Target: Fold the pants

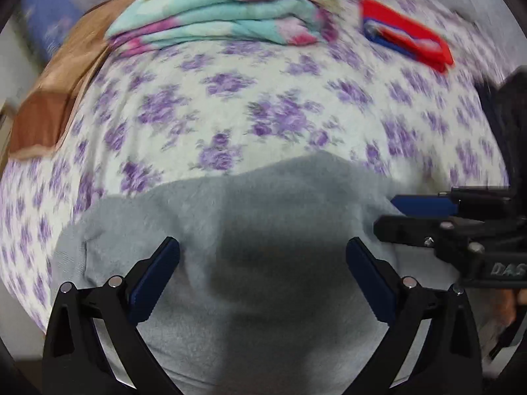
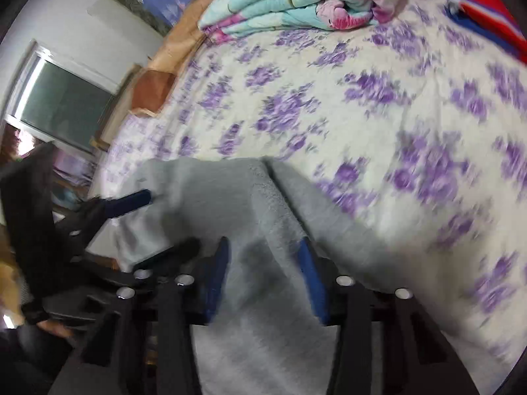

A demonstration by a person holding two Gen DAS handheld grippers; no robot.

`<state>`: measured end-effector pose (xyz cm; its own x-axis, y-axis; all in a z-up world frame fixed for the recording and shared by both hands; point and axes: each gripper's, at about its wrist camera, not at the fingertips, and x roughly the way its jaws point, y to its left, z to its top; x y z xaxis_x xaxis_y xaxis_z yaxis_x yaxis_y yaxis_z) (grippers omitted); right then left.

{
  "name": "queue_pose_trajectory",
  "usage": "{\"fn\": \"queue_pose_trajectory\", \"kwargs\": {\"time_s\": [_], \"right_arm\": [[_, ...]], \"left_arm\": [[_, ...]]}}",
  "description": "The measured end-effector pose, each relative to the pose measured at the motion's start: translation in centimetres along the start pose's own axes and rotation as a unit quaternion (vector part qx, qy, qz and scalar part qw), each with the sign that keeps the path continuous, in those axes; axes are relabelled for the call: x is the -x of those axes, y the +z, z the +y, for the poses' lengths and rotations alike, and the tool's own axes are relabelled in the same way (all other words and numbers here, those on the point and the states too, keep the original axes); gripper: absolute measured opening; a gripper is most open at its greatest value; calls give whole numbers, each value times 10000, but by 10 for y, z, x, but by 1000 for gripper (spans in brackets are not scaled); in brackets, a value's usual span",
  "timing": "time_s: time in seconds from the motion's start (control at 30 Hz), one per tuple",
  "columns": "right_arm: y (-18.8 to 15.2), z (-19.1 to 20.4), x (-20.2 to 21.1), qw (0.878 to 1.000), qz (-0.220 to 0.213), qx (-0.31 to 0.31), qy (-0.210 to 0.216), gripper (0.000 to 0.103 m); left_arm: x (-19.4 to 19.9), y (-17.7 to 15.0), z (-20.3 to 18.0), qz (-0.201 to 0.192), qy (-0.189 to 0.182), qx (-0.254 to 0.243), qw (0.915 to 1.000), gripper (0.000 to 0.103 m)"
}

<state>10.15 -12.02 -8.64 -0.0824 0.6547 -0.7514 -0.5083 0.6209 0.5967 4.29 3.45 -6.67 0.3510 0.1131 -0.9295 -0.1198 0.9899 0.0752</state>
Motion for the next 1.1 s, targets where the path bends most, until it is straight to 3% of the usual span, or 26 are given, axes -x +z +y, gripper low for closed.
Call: {"fn": "queue_pose_trajectory", "kwargs": {"time_s": [0.07,0.17,0.23,0.37,0.53,0.57,0.63,0.73,0.83,0.97,1.1], "right_arm": [[-11,0,1,9998,134,87,88,44],[-20,-10,0,9990,312,-128,306,44],[-23,-12,1,9982,398,-129,438,50],[-20,-9,-4,9972,632,28,387,52],[-14,-4,-10,9956,778,211,481,62],[-12,-4,-9,9953,806,226,489,62],[-8,-3,-8,9950,818,288,494,60],[-1,2,-7,9935,971,507,300,60],[8,2,0,9941,896,575,187,61],[34,-5,17,9983,415,276,290,61],[55,1,-6,9984,415,-39,394,61]], "left_arm": [[-5,0,-3,-95,153,-82,9998,99],[-17,4,4,33,-117,232,9997,99],[-26,5,7,123,-145,347,9992,99],[-40,4,10,280,-256,485,9981,98],[-23,11,27,-47,-762,954,9925,98],[-26,13,27,11,-823,900,9925,98],[-47,14,19,389,-589,583,9958,98],[-69,10,23,539,-707,663,9938,99],[-69,11,17,532,-541,450,9961,99],[-68,8,21,443,-655,472,9958,99],[-65,3,20,373,-653,432,9962,99]]}}
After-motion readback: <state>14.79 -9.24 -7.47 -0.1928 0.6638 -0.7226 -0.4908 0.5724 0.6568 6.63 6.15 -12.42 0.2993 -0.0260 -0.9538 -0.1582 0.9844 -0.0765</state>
